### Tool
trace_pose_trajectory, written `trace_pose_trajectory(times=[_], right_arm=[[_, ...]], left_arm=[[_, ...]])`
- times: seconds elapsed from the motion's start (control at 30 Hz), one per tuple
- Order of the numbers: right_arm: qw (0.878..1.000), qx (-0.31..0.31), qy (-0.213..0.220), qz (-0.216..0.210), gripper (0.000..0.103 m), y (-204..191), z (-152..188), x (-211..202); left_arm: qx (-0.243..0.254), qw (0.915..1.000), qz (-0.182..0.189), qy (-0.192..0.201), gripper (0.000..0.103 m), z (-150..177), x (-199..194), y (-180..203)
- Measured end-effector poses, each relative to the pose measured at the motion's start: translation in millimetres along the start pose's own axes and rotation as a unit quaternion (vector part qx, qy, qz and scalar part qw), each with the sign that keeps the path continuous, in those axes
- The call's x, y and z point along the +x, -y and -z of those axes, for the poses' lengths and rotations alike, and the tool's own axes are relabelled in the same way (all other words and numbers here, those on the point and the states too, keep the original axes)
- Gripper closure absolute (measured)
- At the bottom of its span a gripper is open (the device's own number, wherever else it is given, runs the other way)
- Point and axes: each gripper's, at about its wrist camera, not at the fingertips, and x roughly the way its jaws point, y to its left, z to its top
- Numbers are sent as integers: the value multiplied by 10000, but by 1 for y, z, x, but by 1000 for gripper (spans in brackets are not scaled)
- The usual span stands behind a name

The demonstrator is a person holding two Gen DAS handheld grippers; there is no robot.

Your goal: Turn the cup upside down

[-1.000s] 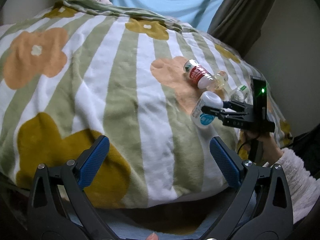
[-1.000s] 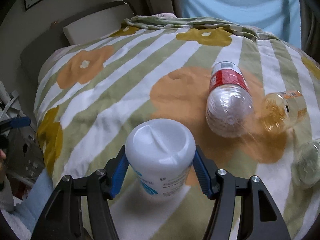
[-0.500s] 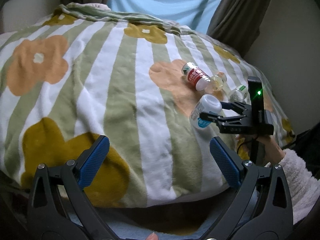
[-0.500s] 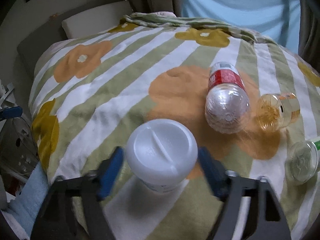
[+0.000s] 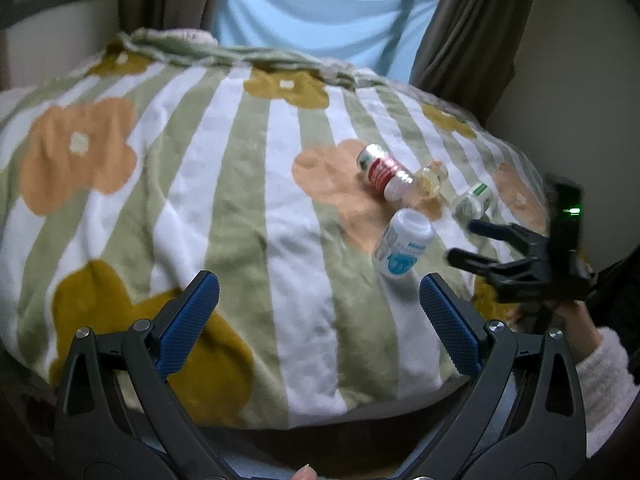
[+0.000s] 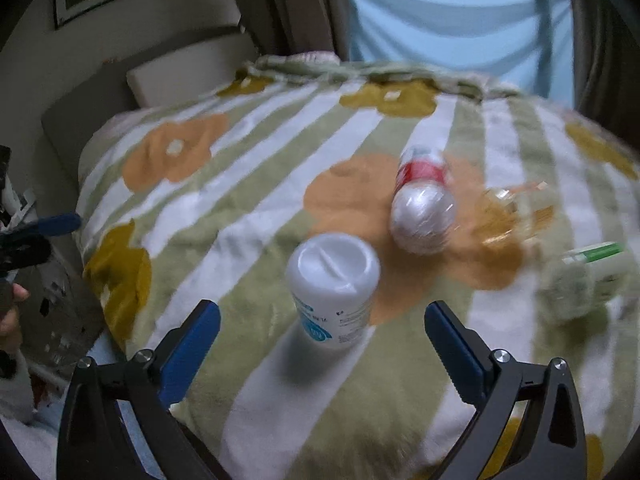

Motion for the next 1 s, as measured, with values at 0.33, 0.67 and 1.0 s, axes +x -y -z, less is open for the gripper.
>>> trace_pose_trajectory(times=[0.33, 0.67, 1.0], right_arm=[[9751, 340, 1668, 1423, 1, -11, -37, -125], [9339, 465, 2355, 2649, 1, -37, -45, -172], [9348, 662, 2347, 2583, 1, -42, -27, -161]], left_arm=[[726, 9873, -176, 1404, 2, -72, -45, 43], [975, 9653, -706, 2317, 0, -82, -61, 73], [771, 9659, -950, 2283, 0, -43, -50, 71]])
